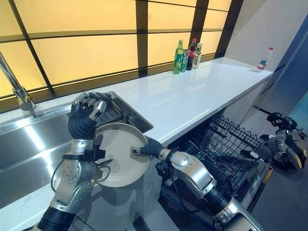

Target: Pick up plates and place into dishwasher.

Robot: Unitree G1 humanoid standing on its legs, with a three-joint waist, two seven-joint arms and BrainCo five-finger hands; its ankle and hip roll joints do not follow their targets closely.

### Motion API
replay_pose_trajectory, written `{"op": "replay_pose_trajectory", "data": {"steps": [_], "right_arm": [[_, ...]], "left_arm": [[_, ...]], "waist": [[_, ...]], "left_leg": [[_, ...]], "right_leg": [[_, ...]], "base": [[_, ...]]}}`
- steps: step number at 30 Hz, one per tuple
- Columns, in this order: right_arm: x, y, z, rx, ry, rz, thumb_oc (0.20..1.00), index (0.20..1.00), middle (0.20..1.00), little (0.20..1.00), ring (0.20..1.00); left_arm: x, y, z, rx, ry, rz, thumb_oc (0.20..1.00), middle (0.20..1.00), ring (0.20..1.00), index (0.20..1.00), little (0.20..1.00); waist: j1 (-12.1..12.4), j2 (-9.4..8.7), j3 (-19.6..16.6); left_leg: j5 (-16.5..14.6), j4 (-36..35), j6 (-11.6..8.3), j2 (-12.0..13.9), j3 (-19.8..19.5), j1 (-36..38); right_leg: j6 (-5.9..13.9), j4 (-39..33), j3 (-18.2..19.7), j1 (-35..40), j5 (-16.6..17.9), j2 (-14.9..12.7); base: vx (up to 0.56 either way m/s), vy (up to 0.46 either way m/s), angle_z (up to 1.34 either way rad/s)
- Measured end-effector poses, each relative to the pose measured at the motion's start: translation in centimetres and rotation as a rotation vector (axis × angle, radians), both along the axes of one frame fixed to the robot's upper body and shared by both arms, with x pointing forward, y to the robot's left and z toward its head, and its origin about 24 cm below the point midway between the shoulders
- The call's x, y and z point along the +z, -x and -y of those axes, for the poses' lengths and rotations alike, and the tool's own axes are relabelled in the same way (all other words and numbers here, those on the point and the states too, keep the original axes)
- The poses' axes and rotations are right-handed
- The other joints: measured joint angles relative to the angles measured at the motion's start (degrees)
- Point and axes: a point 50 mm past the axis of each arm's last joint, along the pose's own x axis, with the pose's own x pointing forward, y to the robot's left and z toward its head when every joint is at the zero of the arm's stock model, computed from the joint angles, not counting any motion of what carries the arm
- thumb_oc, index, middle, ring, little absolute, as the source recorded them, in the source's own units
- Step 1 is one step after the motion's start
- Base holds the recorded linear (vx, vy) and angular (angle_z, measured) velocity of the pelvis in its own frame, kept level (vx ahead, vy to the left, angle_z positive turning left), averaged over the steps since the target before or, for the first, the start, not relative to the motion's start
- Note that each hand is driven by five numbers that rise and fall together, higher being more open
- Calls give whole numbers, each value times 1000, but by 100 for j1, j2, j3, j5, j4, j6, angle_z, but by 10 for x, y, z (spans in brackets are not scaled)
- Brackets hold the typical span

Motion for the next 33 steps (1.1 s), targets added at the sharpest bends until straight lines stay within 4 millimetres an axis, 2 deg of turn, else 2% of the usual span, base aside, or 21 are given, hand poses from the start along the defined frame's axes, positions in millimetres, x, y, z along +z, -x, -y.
{"op": "replay_pose_trajectory", "data": {"steps": [4, 10, 13, 18, 22, 27, 28, 33], "right_arm": [[10, -11, 16, -119, -16, 48, 200, 200, 200, 200, 200], [36, -29, 63, -355, -26, 194, 200, 200, 200, 200, 200], [45, -30, 86, -438, -24, 252, 200, 200, 200, 200, 200], [51, -28, 116, -574, 21, 327, 200, 200, 200, 200, 200], [48, -22, 151, -745, 108, 376, 200, 200, 200, 200, 200], [42, -9, 187, -959, 157, 401, 200, 200, 200, 200, 200], [41, -7, 191, -987, 166, 404, 200, 200, 200, 200, 200], [27, 5, 209, -1093, 255, 407, 200, 200, 200, 200, 200]], "left_arm": [[0, 0, -3, 30, 22, -5, 1000, 1000, 1000, 1000, 1000], [7, -1, -23, 128, 62, 15, 1000, 1000, 1000, 1000, 1000], [7, -1, -26, 140, 77, 12, 1000, 1000, 1000, 1000, 1000], [5, -2, -31, 160, 108, 0, 1000, 1000, 1000, 1000, 1000], [4, -2, -33, 175, 112, -10, 1000, 1000, 1000, 1000, 1000], [-3, 2, -47, 235, 134, -40, 1000, 1000, 1000, 1000, 1000], [-5, 3, -49, 243, 138, -47, 1000, 1000, 1000, 1000, 1000], [-12, 5, -56, 267, 134, -91, 1000, 1000, 1000, 1000, 1000]], "waist": [[-4, 2, 36], [-134, 20, 170], [-215, 39, 182], [-396, 118, 234], [-491, 146, 248], [-708, 181, 265], [-796, 184, 265], [-887, 220, 261]], "left_leg": [[5, -2, 7, -1, 3, 0], [4, -10, 12, 0, 55, 1], [8, -11, 16, 3, 118, 52], [-17, -13, 28, 35, 456, 144], [-60, -16, 28, 62, 644, 240], [-132, -19, 41, 85, 872, 369], [-149, -18, 43, 87, 911, 401], [-237, -19, 47, 113, 1182, 531]], "right_leg": [[8, 1, 2, -2, -6, -1], [8, 0, 13, -11, -7, -9], [-10, 0, 35, -12, 4, -7], [-16, 0, 190, 3, 6, 14], [-11, -1, 371, 10, 9, 39], [-10, -3, 670, -13, 44, 77], [-24, -6, 722, -8, 56, 83], [-27, -6, 1005, -32, 86, 128]], "base": [[-25, 4, 0], [0, 6, -1], [3, 36, -5], [21, 43, -16], [31, 40, -24], [31, 46, -29], [40, 54, -33], [35, 33, -30]]}}
